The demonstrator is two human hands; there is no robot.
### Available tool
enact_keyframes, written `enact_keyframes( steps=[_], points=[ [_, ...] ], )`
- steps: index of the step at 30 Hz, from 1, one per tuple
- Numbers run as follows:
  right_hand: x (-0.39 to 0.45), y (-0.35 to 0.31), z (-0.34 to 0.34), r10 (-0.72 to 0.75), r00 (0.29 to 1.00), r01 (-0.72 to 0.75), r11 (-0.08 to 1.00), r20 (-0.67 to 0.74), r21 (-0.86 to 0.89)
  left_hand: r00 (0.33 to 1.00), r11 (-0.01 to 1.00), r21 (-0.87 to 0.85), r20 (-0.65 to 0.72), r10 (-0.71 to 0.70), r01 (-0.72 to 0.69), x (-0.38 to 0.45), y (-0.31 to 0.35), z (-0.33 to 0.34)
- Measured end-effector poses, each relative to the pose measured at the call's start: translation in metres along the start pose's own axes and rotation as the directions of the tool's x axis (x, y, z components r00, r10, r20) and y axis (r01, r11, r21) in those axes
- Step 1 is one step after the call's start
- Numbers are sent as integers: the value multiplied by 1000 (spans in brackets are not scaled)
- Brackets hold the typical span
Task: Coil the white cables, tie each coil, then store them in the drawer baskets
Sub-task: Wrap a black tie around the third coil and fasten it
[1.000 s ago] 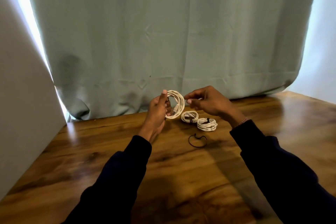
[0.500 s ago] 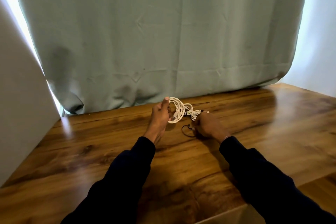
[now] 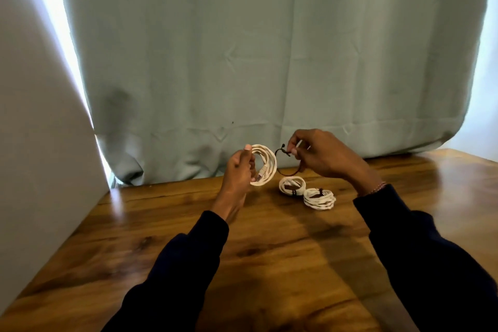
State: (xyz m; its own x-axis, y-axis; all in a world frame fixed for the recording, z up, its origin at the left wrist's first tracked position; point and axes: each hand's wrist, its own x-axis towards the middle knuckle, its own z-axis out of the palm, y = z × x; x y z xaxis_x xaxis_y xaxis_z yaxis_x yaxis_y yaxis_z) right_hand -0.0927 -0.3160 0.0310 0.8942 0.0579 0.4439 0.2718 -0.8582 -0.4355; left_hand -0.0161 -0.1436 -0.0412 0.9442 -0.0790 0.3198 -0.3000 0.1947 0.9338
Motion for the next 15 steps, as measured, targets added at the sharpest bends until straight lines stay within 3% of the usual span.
enact_keyframes(
  steps=[4,6,10,15],
  points=[
    [9,-41,-10,-109,968,120,992,228,-32,995,995,43,-19,96,-95,5,13,-7],
    [15,-53,-3,-140,960,156,987,241,-46,992,990,61,-12,127,-126,8,18,-11],
    [32,-62,12,-220,964,234,969,152,-85,983,981,67,-2,183,-182,14,29,-20],
    [52,-64,30,-212,968,200,975,-138,-97,974,970,99,-28,224,-220,20,41,-32]
  ],
)
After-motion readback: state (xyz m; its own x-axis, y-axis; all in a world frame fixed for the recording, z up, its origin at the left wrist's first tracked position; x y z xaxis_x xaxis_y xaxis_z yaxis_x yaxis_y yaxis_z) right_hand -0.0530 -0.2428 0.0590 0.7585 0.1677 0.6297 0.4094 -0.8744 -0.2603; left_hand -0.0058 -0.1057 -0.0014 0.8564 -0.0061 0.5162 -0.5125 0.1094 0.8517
